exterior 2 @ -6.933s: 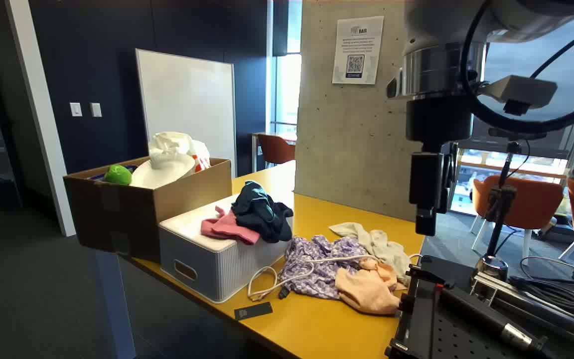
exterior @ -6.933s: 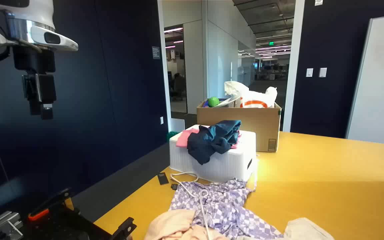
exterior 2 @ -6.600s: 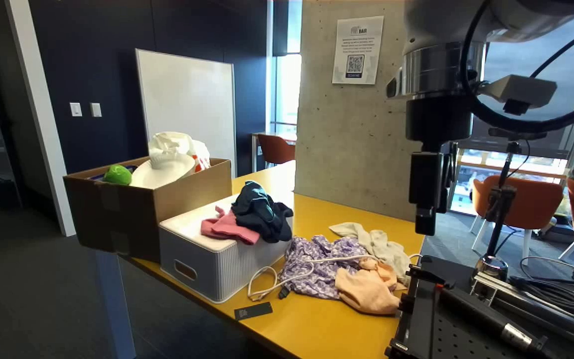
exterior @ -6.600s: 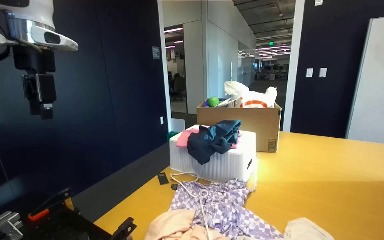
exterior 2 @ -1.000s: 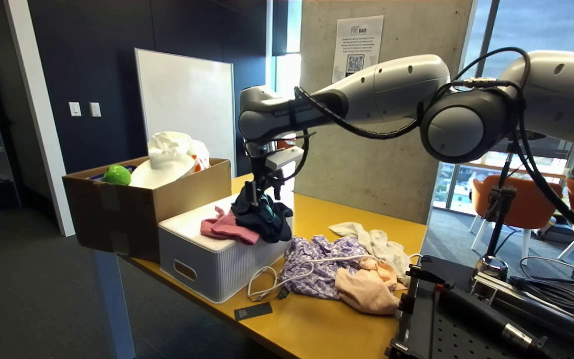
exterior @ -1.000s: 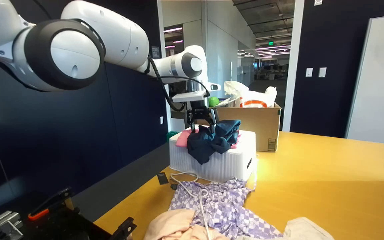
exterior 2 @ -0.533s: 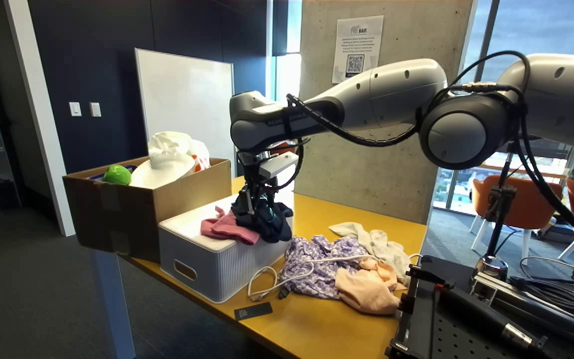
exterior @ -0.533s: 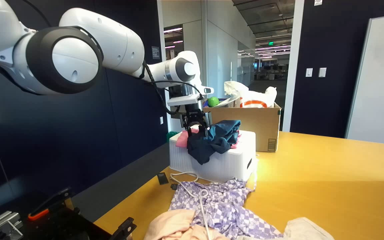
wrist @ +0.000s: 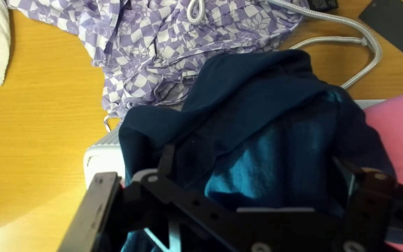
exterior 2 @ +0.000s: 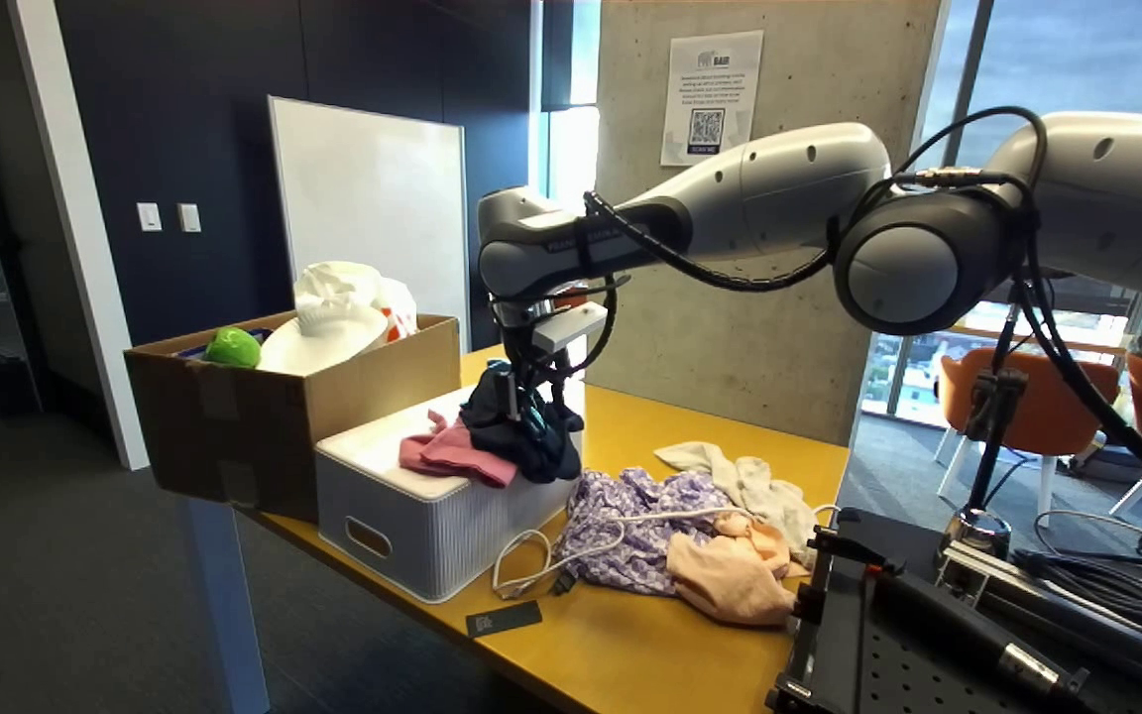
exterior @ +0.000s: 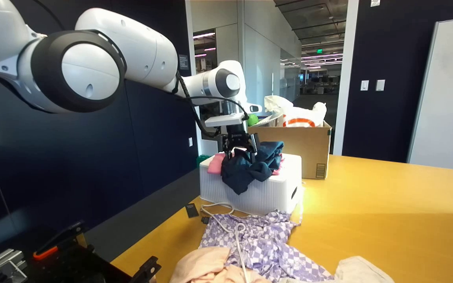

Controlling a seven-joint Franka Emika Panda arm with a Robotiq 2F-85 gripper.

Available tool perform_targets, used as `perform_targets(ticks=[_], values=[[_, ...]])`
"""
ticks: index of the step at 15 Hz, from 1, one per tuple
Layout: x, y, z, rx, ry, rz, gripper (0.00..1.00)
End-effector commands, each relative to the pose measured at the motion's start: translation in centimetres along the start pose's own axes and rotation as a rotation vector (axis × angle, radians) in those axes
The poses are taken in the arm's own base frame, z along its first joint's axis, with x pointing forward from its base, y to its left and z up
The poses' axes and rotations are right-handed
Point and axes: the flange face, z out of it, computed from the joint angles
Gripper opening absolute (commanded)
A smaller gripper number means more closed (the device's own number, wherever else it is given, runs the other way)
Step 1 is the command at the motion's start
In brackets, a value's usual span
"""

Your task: Remove the clothes from the top of the basket

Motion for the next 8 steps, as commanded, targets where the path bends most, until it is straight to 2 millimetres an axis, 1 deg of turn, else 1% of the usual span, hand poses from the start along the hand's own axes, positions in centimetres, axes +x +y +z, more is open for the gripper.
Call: perform_targets(ticks=[1,6,7,8], values=[[-0.12,0.12,0.29,-0.023,-0.014,0.024,1.00],[-0.37,0.07,0.27,-0.045,-0.035,0.063,1.00],[-0.40,0.09,0.22,-0.046,-0.038,0.066,0.75],[-0.44,0.18,0.15,-0.043,-0.041,0.069,0.72]])
